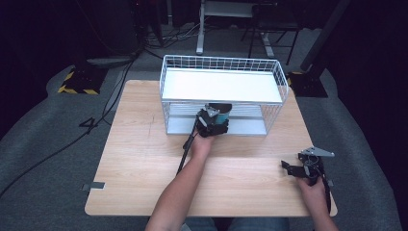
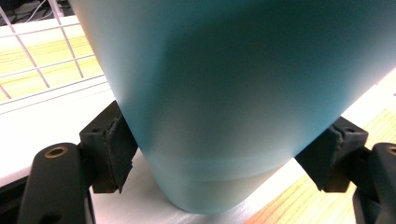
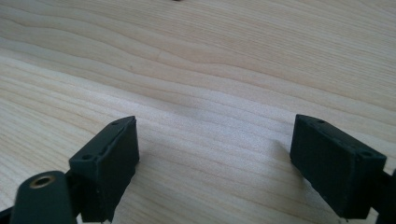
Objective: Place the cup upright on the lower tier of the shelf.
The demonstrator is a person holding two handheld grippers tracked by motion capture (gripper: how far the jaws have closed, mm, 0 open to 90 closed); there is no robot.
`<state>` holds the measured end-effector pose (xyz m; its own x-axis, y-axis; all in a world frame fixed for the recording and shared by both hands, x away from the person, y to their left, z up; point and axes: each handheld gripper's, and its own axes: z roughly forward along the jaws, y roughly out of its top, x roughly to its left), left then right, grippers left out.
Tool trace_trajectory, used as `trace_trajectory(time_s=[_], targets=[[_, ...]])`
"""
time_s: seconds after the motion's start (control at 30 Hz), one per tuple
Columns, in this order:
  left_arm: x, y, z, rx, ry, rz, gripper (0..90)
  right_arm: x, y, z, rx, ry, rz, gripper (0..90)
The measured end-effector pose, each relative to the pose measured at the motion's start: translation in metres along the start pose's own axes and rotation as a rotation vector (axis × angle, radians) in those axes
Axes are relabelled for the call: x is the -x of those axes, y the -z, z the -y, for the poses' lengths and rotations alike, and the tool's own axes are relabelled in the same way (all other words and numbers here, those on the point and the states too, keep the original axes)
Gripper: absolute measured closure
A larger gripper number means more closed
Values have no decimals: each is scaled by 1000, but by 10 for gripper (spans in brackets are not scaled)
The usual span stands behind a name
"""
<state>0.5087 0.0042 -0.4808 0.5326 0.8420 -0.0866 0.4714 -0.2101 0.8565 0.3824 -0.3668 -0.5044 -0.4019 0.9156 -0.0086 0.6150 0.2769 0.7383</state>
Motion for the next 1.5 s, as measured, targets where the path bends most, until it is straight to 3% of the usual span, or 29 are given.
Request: trace_trajectory(time_s=[0.23,0.6,0.77,0.97,1.0,1.1,1.17,1.33,1.5], targets=[[0,-5,1,2,26,-8,225,0,0,0,0,0,0,160],[-2,-6,4,1,29,-35,214,0,0,0,-1,1,-2,160],[-4,-6,4,-4,40,-49,150,0,0,0,0,0,-2,160],[-2,-4,4,-4,17,-81,108,0,0,0,0,0,-2,160],[-1,0,3,10,27,-113,89,0,0,0,-1,1,-2,160],[-3,5,2,12,48,-91,47,0,0,0,0,1,-3,160],[-5,8,2,11,41,-63,36,0,0,0,0,0,-2,160],[-6,22,1,25,21,-79,22,0,0,0,0,1,-2,160],[-9,34,1,10,43,-60,22,0,0,0,0,1,-2,160]])
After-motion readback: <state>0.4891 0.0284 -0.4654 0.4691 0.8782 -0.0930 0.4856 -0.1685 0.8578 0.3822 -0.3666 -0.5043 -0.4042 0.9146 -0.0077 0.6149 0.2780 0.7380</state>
